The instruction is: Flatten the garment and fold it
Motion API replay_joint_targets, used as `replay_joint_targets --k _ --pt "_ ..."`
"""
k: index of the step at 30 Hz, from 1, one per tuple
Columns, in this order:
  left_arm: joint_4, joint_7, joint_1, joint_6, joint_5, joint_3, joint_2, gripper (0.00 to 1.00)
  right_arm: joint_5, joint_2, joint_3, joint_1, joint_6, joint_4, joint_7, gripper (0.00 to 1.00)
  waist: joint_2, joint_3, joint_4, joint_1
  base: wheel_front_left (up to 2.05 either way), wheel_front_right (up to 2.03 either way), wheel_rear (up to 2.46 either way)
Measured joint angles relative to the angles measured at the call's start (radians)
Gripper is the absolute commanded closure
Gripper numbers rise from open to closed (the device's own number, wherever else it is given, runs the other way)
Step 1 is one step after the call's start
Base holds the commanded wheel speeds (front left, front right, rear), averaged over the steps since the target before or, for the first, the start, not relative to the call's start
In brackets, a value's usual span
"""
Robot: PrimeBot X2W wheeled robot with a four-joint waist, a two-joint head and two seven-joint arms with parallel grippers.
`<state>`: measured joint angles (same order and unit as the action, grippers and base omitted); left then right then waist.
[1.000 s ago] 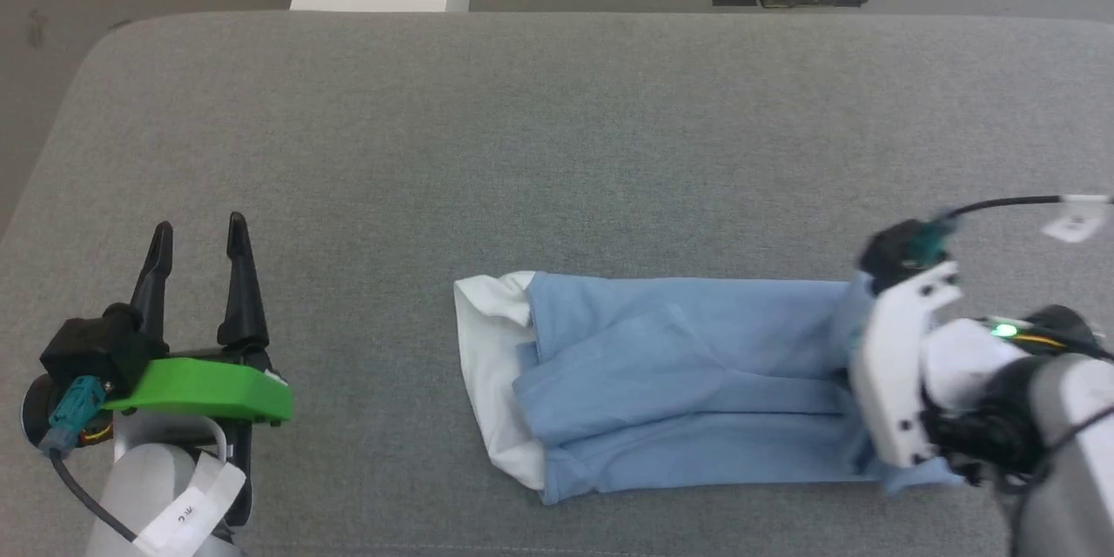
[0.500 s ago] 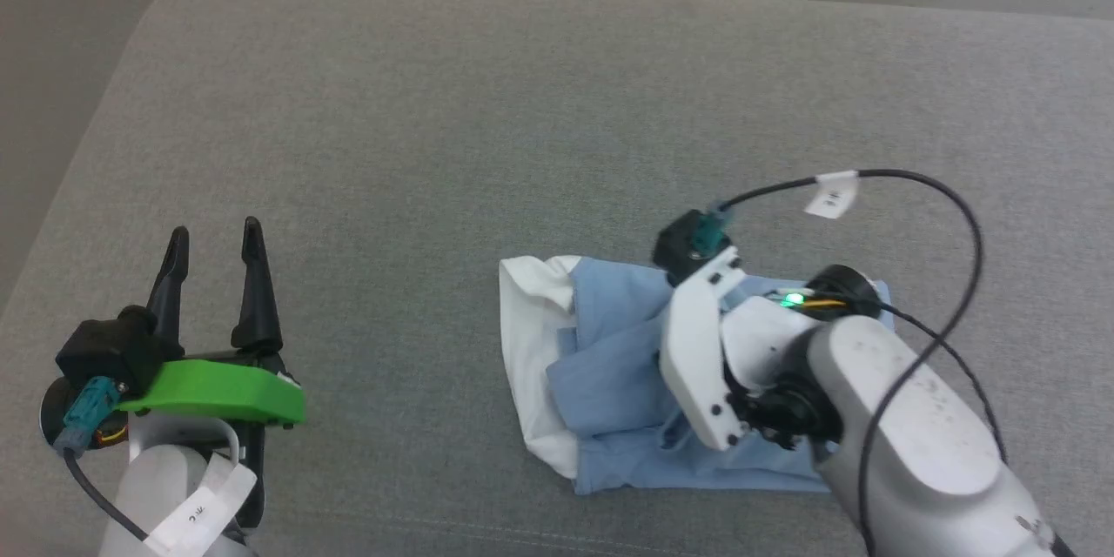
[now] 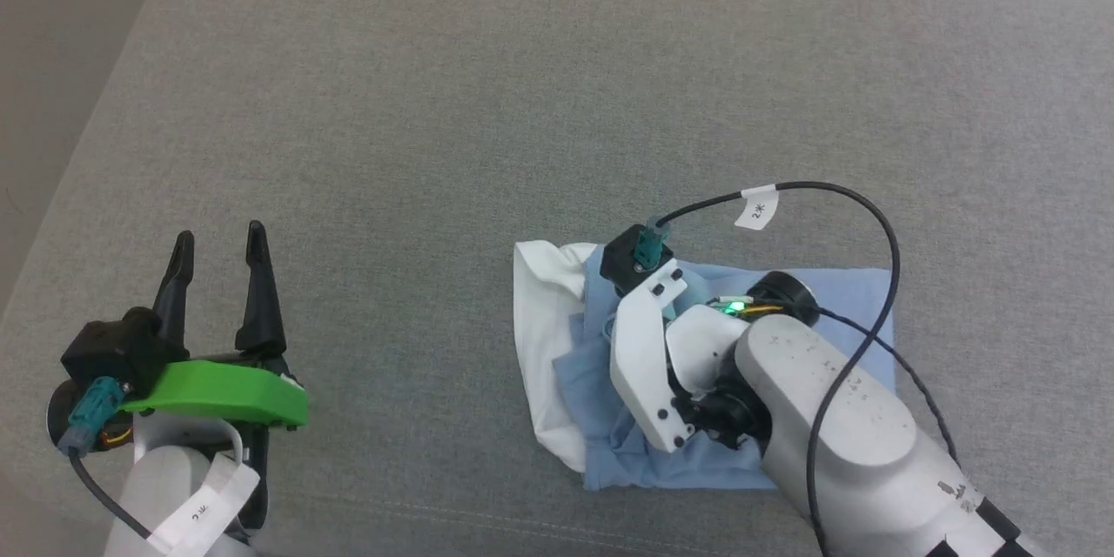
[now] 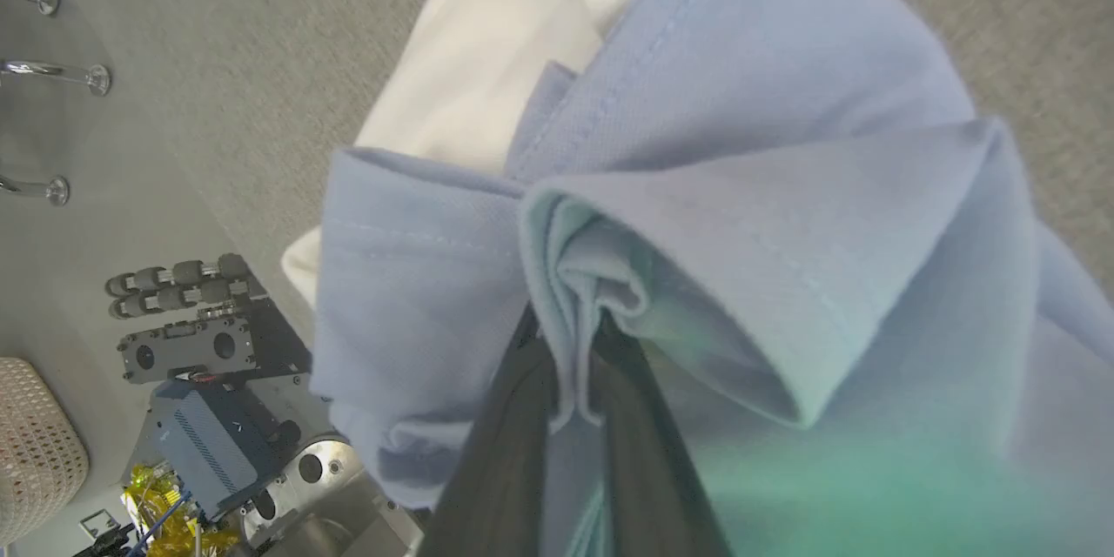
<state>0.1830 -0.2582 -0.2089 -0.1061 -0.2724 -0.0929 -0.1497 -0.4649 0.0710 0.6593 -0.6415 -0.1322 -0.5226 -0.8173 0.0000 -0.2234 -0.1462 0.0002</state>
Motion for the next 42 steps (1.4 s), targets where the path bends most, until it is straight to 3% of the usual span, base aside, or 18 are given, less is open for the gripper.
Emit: replay_joint_targets --k 1,13,20,27,32,38,42 --pt "0.001 0.0 0.0 -0.001 0.0 -0.001 0.0 0.0 -0.016 -0.002 0.01 -0.003 0.0 -0.005 0.016 0.0 0.0 0.0 0.003 0.0 0.0 0.0 0.0" --pt "0.019 0.0 -0.002 -0.004 0.001 -0.004 0.0 0.0 -0.22 -0.02 0.164 -0.077 0.0 0.095 0.143 0.0 0.0 0.034 0.04 0.0 0.0 0.0 0.0" --pt "0.028 0.0 0.005 -0.004 0.006 0.005 -0.003 0.0 -0.237 -0.012 0.101 -0.121 0.0 0.179 0.343 0.0 0.0 0.088 0.065 -0.0001 0.0 0.0 0.0" --pt "0.031 0.005 0.034 0.002 0.013 0.012 -0.011 0.0 -0.162 0.084 -0.114 -0.101 0.0 0.246 0.615 0.0 0.0 0.141 0.107 -0.0002 0.0 0.0 0.0" --pt "0.033 0.007 0.051 0.011 0.035 0.028 -0.011 0.0 -0.078 0.108 -0.307 0.013 0.0 0.267 0.8 0.0 0.0 0.178 0.139 -0.0002 0.0 0.0 0.0" --pt "0.03 0.007 0.068 0.023 0.036 0.038 -0.006 0.0 0.01 0.089 -0.537 0.188 0.0 0.303 0.98 0.0 0.0 0.213 0.162 -0.0002 0.0 0.0 0.0" --pt "0.028 0.007 0.07 0.028 0.037 0.046 -0.002 0.0 0.086 0.053 -0.686 0.302 0.0 0.345 1.039 0.0 0.0 0.223 0.166 -0.0002 0.0 0.0 0.0"
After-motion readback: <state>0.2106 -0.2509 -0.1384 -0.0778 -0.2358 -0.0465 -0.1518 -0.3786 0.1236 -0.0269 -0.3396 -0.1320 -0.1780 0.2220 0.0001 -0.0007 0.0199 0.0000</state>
